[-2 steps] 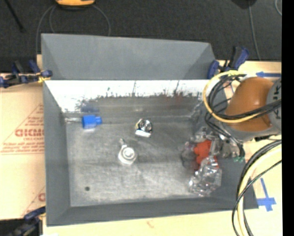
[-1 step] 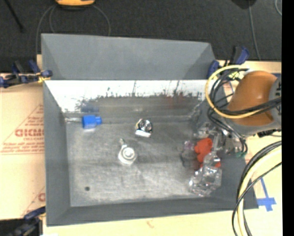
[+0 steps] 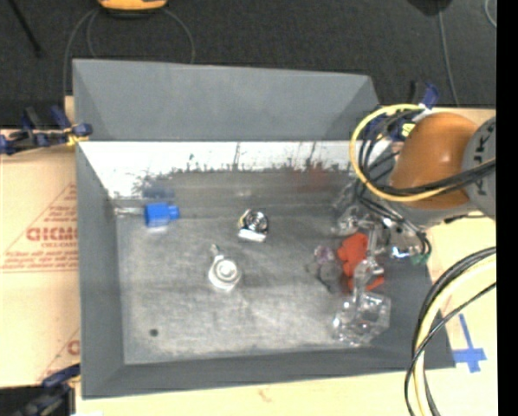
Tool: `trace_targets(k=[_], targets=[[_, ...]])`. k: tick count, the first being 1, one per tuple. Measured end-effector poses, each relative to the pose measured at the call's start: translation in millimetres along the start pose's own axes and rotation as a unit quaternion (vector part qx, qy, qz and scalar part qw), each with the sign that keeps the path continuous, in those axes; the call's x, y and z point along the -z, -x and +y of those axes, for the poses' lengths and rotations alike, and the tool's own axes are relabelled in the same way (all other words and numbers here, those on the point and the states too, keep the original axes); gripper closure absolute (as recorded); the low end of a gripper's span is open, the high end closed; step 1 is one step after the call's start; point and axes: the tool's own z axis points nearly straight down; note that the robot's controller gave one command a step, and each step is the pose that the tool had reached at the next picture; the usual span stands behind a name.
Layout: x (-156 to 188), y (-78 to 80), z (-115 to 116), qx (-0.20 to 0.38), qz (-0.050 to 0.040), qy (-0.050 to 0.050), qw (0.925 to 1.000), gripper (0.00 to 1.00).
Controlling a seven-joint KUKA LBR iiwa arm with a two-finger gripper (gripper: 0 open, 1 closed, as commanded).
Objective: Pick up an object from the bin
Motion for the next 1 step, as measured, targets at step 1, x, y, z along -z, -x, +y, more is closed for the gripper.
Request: trace_targets(k=[1], targets=[[-2.5, 13.6, -1.9, 0.093, 0.0036, 0.012, 0.9956, 0.0]])
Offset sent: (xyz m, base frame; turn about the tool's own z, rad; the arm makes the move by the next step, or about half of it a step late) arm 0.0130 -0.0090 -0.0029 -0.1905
